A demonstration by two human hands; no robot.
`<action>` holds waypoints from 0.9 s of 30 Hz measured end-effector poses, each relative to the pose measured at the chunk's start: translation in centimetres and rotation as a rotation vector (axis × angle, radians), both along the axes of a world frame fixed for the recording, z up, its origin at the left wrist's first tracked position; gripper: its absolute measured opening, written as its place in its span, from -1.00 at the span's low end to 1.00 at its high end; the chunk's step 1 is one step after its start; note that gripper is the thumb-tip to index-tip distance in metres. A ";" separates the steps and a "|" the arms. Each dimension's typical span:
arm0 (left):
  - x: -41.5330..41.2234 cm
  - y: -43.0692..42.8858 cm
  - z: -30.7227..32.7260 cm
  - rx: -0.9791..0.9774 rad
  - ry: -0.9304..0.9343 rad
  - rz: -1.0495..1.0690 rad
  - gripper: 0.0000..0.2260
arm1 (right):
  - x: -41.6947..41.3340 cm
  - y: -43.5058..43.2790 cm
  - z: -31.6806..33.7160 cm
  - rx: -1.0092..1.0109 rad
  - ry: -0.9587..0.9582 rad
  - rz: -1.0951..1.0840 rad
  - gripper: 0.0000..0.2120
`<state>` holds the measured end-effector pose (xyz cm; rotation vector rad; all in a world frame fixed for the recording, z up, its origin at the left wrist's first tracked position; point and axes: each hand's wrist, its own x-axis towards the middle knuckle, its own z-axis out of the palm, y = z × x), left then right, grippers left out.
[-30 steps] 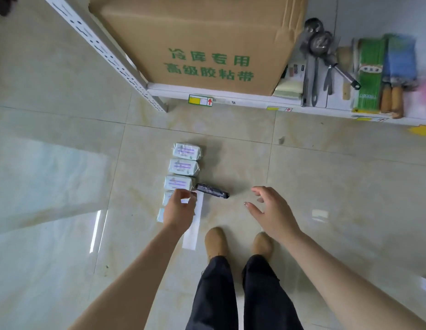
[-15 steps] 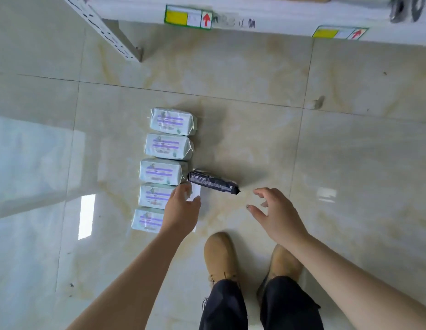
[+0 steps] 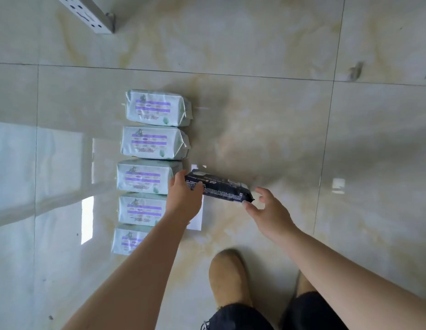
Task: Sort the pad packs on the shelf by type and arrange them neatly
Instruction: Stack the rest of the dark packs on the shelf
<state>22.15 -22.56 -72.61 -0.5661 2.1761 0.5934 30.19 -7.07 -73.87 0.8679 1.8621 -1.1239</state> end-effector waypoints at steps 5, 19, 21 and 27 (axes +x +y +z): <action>0.3 -0.4 -1.2 0.019 -0.012 -0.021 -0.65 | 0.2 -0.8 -0.8 -0.056 0.006 -0.072 -0.61; -0.7 0.8 6.7 0.086 0.066 0.021 -0.73 | -0.9 1.5 6.0 -0.067 0.101 -0.339 -0.65; -0.8 1.3 8.8 0.104 0.097 0.037 -0.73 | -1.3 2.3 7.8 -0.062 0.127 -0.371 -0.68; -1.3 2.9 16.9 0.146 0.165 0.149 -0.75 | -2.5 5.0 15.7 -0.078 0.239 -0.438 -0.66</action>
